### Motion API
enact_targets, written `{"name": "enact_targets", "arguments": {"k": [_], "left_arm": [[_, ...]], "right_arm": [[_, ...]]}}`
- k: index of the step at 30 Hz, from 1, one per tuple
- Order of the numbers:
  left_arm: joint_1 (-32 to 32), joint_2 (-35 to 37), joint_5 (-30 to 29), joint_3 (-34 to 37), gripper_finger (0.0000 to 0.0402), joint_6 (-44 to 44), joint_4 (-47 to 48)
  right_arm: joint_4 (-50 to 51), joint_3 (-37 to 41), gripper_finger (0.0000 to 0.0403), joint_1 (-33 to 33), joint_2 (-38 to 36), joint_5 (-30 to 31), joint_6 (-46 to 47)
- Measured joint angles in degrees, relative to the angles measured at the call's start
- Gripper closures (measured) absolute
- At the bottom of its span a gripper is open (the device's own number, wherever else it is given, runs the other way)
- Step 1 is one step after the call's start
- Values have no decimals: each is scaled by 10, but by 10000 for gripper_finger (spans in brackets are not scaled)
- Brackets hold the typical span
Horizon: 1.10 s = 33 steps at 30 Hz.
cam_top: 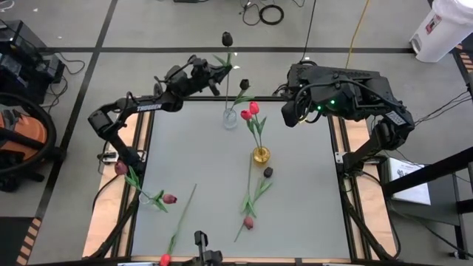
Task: Sort flowers into vase by color
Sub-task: Put the right black tulip into the top transparent vase
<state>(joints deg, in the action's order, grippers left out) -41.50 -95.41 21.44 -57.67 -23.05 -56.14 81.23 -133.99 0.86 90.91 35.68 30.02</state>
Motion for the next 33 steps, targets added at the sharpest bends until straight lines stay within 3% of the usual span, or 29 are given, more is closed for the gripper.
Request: {"name": "enact_targets", "arguments": {"k": [21, 33], "left_arm": [[0, -20, -10, 0, 392, -6, -39], [18, -20, -67, 0, 392, -3, -26]], "right_arm": [[23, 0, 248, -2, 0, 3, -8], [22, 0, 248, -2, 0, 3, -7]]}}
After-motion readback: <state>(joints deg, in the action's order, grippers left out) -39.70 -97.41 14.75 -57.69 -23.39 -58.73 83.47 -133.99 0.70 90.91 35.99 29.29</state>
